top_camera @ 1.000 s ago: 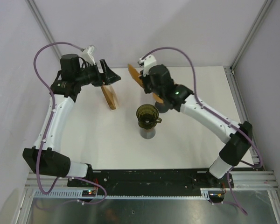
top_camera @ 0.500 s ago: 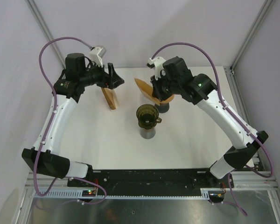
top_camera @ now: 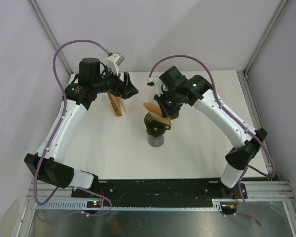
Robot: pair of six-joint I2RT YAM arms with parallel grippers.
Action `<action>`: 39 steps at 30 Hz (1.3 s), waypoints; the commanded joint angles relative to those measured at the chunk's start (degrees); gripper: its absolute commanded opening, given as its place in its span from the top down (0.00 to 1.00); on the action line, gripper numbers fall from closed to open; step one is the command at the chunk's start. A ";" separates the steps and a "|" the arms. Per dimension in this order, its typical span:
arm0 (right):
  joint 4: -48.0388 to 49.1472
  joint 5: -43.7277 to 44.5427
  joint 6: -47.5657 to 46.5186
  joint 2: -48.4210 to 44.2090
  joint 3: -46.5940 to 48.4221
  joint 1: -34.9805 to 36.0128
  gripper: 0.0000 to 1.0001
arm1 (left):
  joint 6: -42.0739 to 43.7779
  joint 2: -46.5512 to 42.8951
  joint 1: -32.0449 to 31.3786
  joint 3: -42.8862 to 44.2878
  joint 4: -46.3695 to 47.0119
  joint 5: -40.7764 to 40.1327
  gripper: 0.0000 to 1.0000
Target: Place the coffee filter in the dripper
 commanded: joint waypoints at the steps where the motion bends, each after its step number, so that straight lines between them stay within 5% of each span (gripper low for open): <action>1: -2.67 -1.71 -2.10 3.57 3.59 0.77 1.00 | 2.13 -0.54 -1.16 -1.09 0.19 0.73 0.18; 22: -0.66 0.91 -2.28 8.67 5.20 0.25 1.00 | 3.56 3.72 -8.06 -5.01 0.00 0.07 0.37; 29: 0.46 3.54 -1.61 8.01 3.87 0.21 1.00 | 4.67 4.03 -9.70 -6.13 0.05 -1.33 0.64; 39: 2.34 5.05 -1.29 7.16 3.13 -0.02 0.94 | 6.16 3.91 -11.70 -7.73 -0.09 -1.34 0.88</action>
